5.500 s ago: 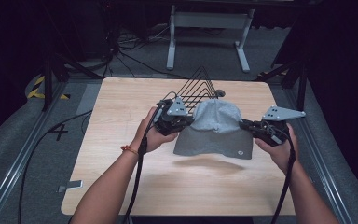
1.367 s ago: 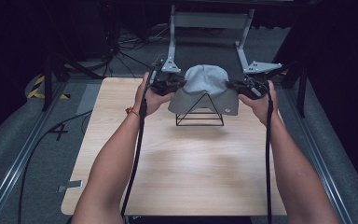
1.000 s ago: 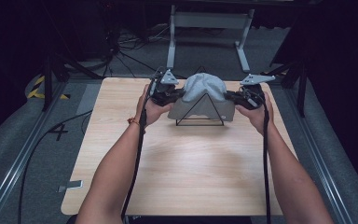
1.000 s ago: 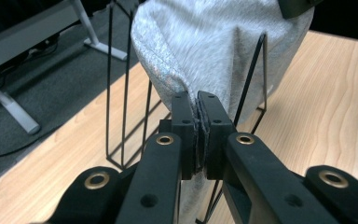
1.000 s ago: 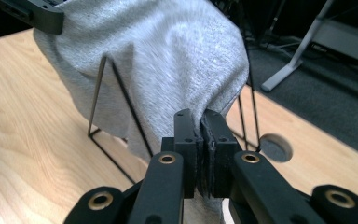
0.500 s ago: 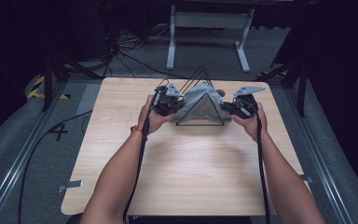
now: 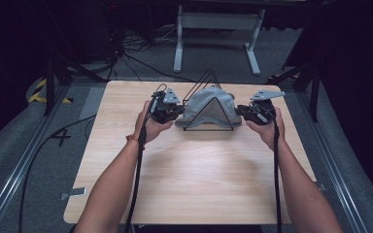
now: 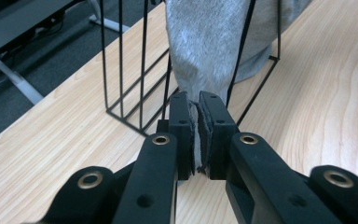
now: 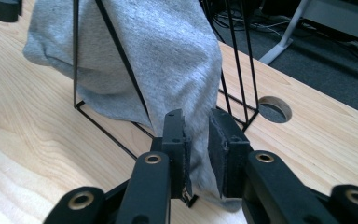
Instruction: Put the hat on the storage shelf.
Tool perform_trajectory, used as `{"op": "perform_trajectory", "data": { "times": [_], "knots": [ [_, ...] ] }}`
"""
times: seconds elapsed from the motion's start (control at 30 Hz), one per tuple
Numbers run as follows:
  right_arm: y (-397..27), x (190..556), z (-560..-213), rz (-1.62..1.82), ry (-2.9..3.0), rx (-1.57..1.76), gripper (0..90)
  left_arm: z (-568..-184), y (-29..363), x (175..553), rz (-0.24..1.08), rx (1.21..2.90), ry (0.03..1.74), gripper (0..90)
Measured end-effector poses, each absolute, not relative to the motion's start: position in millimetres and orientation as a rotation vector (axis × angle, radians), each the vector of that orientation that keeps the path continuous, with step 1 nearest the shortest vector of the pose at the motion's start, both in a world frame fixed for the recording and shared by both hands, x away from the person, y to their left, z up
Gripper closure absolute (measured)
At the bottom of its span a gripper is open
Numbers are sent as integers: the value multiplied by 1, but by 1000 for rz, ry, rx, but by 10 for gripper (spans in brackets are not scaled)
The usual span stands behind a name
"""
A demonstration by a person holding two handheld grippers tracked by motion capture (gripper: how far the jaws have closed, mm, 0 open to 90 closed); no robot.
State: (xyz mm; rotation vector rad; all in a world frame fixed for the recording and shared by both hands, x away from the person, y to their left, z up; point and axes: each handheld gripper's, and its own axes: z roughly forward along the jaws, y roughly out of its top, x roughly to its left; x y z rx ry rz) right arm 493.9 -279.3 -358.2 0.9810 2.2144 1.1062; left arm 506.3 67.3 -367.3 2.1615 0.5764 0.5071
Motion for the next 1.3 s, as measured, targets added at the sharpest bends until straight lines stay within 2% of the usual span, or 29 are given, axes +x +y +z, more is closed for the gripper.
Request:
{"op": "perform_trajectory", "data": {
  "times": [0.47,0.83,0.97,1.07,1.17,1.3],
  "knots": [
    [-294,460,-347,1074,2230,939,710,-373,111,466,560,2229,574,790],
    [-308,426,-355,1067,2253,899,664,-385,139,432,557,2297,545,738],
    [-315,414,-363,1040,2267,882,632,-398,147,419,543,2339,528,697],
    [-320,405,-370,1011,2277,869,599,-408,154,412,503,2363,538,629],
    [-328,395,-381,996,2288,879,545,-414,157,408,500,2388,541,528],
    [-338,385,-394,967,2278,919,448,-429,165,396,484,2413,562,446]
  ]
}}
